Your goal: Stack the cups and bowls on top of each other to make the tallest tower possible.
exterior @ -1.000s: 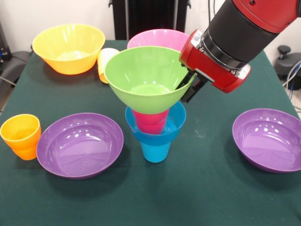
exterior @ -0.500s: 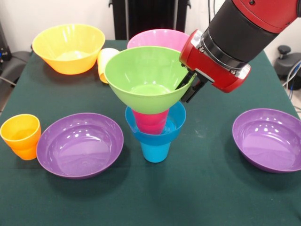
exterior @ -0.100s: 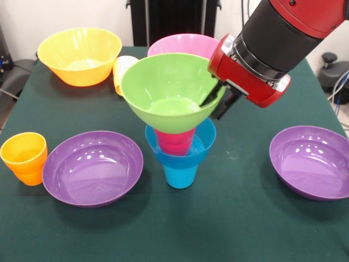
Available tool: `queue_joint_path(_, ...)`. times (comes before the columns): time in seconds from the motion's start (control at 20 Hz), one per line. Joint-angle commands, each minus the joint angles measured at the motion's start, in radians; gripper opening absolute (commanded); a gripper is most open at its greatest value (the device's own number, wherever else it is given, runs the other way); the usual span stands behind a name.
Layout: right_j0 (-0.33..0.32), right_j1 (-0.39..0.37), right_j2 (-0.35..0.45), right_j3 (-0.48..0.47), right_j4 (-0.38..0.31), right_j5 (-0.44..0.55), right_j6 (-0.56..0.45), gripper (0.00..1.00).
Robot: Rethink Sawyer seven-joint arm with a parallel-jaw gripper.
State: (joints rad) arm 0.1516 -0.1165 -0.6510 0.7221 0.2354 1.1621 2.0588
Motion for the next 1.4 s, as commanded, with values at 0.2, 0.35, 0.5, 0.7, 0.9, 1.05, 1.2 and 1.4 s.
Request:
queue_joint_path(0.2,-0.003,0.014,0.113,0.041,-0.001,-0.022,0.114,1.0)
queue_joint_path(0.35,-0.003,0.015,0.112,0.038,-0.002,-0.018,0.113,1.0)
queue_joint_path(0.5,-0.003,0.013,0.114,0.039,0.0,-0.017,0.112,1.0)
queue_joint_path(0.7,-0.009,0.017,0.114,0.03,-0.003,-0.03,0.104,1.0)
queue_joint_path(0.9,-0.01,0.012,0.113,0.028,0.001,-0.019,0.108,1.0)
queue_joint_path(1.05,-0.013,-0.008,0.106,0.011,0.005,0.028,0.093,1.0)
queue_joint_path(1.2,-0.019,-0.038,0.086,-0.029,0.006,0.098,0.067,1.0)
queue_joint_path(1.4,-0.037,-0.053,0.077,-0.107,0.024,0.199,0.047,1.0)
